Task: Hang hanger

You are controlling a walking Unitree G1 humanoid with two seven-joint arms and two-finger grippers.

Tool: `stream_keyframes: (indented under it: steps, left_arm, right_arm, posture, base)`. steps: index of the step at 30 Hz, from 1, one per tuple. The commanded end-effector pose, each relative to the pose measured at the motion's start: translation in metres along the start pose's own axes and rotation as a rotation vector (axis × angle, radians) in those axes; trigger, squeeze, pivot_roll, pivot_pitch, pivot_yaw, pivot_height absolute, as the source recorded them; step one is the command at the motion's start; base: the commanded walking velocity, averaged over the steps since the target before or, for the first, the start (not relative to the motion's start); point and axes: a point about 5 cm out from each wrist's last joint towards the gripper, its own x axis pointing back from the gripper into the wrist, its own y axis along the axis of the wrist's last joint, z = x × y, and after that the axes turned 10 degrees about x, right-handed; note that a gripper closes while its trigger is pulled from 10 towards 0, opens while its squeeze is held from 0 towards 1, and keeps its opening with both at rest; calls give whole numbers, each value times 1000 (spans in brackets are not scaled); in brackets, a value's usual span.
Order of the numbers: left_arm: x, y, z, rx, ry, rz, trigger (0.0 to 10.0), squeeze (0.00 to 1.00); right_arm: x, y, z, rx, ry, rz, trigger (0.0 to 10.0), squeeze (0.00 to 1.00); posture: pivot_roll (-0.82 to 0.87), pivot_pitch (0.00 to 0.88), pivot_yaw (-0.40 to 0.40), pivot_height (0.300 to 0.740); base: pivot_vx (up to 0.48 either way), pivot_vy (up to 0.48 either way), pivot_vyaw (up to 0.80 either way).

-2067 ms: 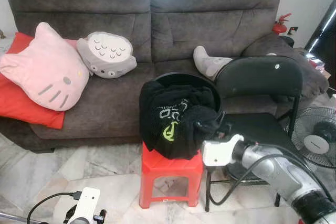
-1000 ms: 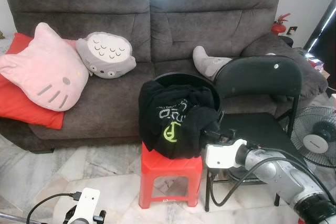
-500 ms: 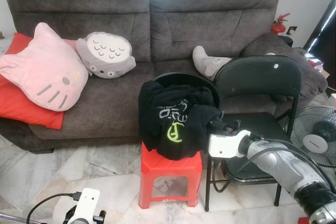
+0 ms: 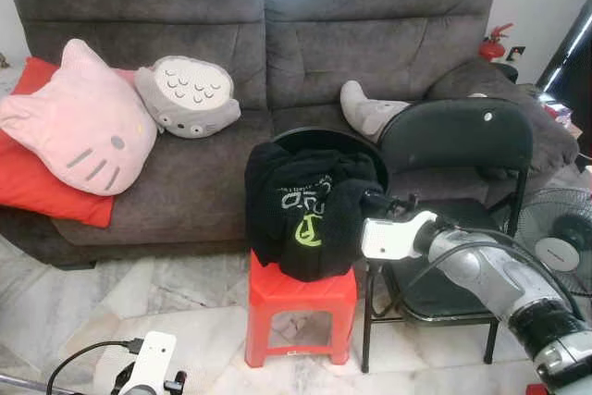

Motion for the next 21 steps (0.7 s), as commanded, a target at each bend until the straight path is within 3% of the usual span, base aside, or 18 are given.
stream_keyframes:
  steps: [1, 11, 21]
  left_arm:
    - [1, -2, 1, -25, -3, 6, 10000, 0]
    - [1, -2, 1, -25, -2, 5, 10000, 0]
    - [1, -2, 1, -27, -4, 3, 10000, 0]
  right_arm:
    - [-3, 0, -8, 21, -25, -5, 10000, 0]
    - [-6, 0, -19, 43, -107, 0, 10000, 0]
    - [-8, 1, -10, 22, -95, 8, 10000, 0]
  posture:
    - [-11, 0, -20, 740]
    - [-9, 0, -20, 740]
    - [-7, 0, -20, 740]
  base:
    - [0, 0, 0]
    - [0, 0, 0]
    - [0, 0, 0]
